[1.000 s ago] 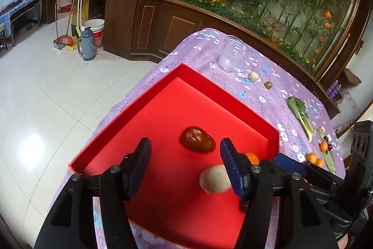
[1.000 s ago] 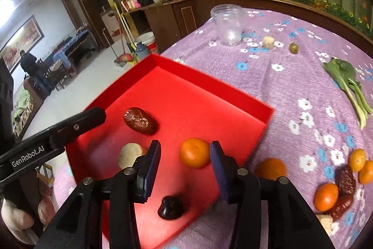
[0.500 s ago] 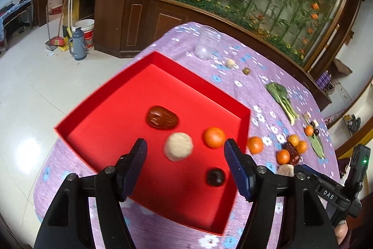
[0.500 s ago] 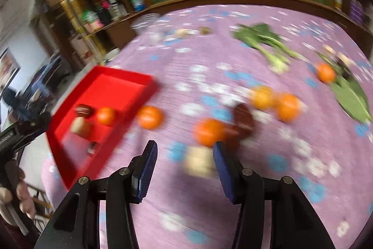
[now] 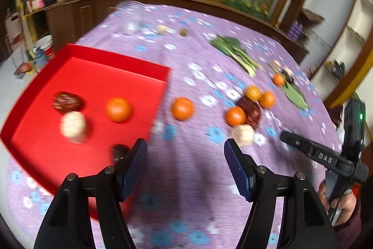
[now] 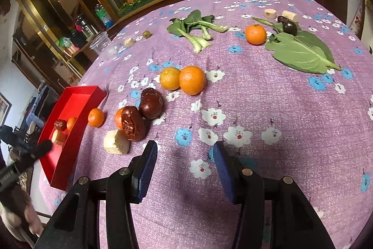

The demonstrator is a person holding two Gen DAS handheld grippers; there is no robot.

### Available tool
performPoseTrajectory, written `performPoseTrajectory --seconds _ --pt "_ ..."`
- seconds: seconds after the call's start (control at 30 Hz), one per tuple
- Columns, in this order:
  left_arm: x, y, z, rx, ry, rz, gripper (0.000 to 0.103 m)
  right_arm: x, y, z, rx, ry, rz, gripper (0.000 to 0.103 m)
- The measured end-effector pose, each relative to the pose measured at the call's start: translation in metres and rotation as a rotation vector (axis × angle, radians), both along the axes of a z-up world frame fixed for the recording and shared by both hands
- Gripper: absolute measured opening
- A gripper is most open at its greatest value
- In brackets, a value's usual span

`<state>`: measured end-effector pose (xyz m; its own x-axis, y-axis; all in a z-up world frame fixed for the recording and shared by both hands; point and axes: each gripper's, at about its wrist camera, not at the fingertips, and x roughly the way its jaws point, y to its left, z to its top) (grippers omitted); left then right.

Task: Organize fruits
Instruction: 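Return both grippers to the fruit pile and grasp a pale root piece with left gripper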

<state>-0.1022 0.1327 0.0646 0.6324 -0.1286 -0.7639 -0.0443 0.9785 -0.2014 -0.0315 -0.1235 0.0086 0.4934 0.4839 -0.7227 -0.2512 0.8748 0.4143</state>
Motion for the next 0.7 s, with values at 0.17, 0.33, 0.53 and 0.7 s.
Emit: performPoseTrajectory --seconds 0.17,0.33,0.53,0.7 --pt "0.012 -0.03 -0.015 0.015 0.04 -0.07 0.068 0.004 0.006 0.0 0.01 -0.01 0.02 0.054" --pt "0.023 -0.051 -0.023 0.044 0.033 -0.124 0.067 0.016 0.001 0.0 0.002 -0.013 0.0 0.054" --pt "0.041 -0.065 -0.03 0.052 0.025 -0.143 0.053 0.042 0.005 0.004 -0.049 -0.036 -0.021 0.054" --pt "0.053 -0.072 -0.034 0.036 0.025 -0.167 0.053 0.067 0.018 0.0 -0.104 -0.042 -0.019 0.054"
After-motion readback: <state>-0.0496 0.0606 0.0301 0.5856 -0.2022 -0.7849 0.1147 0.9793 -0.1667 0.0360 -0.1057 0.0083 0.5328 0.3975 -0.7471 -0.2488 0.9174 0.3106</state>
